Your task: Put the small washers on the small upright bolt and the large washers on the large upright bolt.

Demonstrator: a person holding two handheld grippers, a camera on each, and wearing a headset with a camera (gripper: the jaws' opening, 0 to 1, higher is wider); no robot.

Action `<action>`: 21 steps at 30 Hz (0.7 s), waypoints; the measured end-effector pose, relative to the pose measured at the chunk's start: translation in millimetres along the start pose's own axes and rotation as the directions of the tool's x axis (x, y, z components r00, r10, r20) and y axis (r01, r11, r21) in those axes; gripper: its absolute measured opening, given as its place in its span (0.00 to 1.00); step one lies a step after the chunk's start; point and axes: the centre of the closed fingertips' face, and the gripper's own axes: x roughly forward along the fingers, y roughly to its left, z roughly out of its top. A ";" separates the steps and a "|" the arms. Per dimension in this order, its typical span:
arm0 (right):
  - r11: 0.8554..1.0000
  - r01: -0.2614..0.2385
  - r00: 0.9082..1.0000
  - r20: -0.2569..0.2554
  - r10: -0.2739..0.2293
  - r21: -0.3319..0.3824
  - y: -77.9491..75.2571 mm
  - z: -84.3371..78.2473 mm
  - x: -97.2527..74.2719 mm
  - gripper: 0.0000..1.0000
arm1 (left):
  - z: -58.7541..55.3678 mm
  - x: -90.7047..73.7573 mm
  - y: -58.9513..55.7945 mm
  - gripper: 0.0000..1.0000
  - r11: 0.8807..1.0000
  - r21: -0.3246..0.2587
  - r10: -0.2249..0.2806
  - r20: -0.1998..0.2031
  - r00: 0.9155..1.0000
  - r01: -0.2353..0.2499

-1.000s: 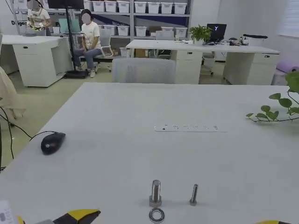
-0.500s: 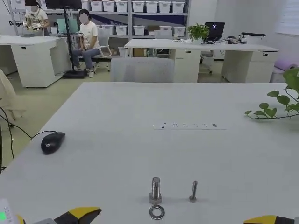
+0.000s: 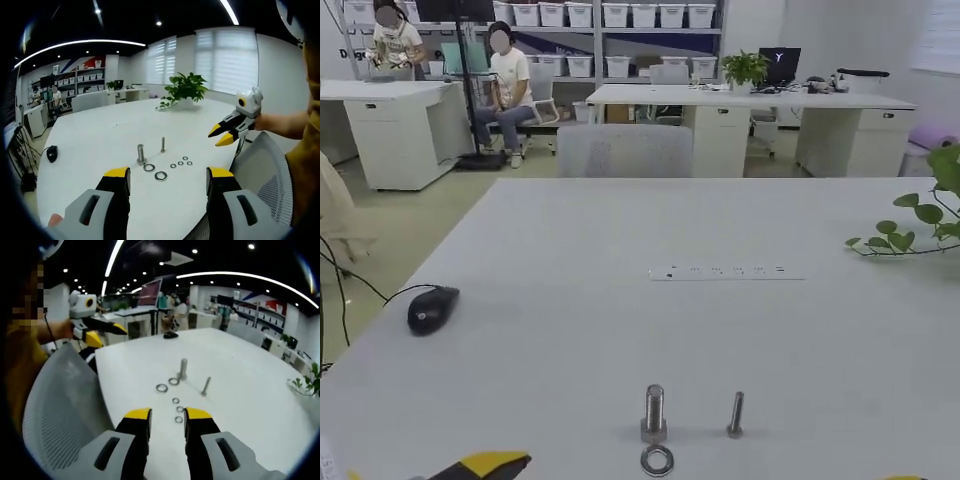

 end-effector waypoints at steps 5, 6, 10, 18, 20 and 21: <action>1.000 -0.003 1.000 -0.004 0.003 -0.001 -1.7 -0.4 2.1 0.27 | -0.7 0.8 0.0 0.61 1.000 0.002 -0.004 -0.008 1.000 0.004; 1.000 -0.003 1.000 -0.003 0.003 -0.002 -2.2 0.0 2.6 0.27 | -0.8 0.9 0.2 0.61 1.000 0.004 -0.005 -0.008 1.000 0.005; 1.000 -0.004 1.000 0.005 0.004 -0.004 -2.5 2.7 3.5 0.27 | 0.6 1.6 1.3 0.61 1.000 0.005 -0.004 -0.008 1.000 0.004; 1.000 -0.007 1.000 0.000 0.007 -0.002 -1.1 -0.4 3.9 0.27 | -1.9 2.5 -1.2 0.61 1.000 0.006 -0.010 -0.017 1.000 0.010; 1.000 -0.012 1.000 -0.002 0.012 -0.002 0.4 -1.4 4.1 0.27 | -1.1 2.4 -1.2 0.61 1.000 0.000 -0.009 -0.010 1.000 0.009; 1.000 -0.013 1.000 -0.003 0.013 -0.003 0.4 -1.8 4.2 0.27 | -1.0 2.4 -1.2 0.61 1.000 0.000 -0.008 -0.010 1.000 0.008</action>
